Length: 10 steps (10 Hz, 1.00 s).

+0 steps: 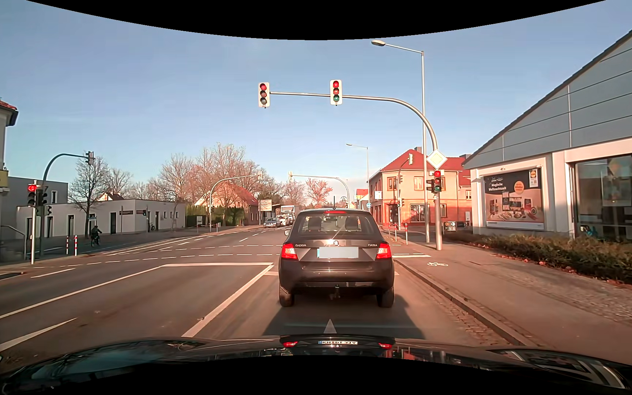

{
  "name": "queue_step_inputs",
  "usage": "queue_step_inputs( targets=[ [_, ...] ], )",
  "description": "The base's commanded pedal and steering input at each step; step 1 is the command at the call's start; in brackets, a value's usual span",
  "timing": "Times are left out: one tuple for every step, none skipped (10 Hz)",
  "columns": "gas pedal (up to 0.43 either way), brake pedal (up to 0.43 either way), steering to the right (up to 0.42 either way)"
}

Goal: Follow the waypoints while adhering to traffic rules and regulations

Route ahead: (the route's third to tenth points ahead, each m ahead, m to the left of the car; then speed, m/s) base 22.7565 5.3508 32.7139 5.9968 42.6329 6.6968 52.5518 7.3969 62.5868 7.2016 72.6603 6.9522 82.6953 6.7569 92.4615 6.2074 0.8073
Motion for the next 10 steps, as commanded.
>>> queue_step_inputs(
  targets=[
    [0.000,0.073,0.000],
    [0.000,0.073,0.000],
    [0.000,0.067,0.000],
    [0.000,0.073,0.000],
    [0.000,0.091,0.000],
    [0.000,0.098,0.000],
    [0.000,0.098,0.000],
    [0.000,0.098,0.000],
    [0.000,0.098,0.000],
    [0.000,0.104,0.000]
  ],
)
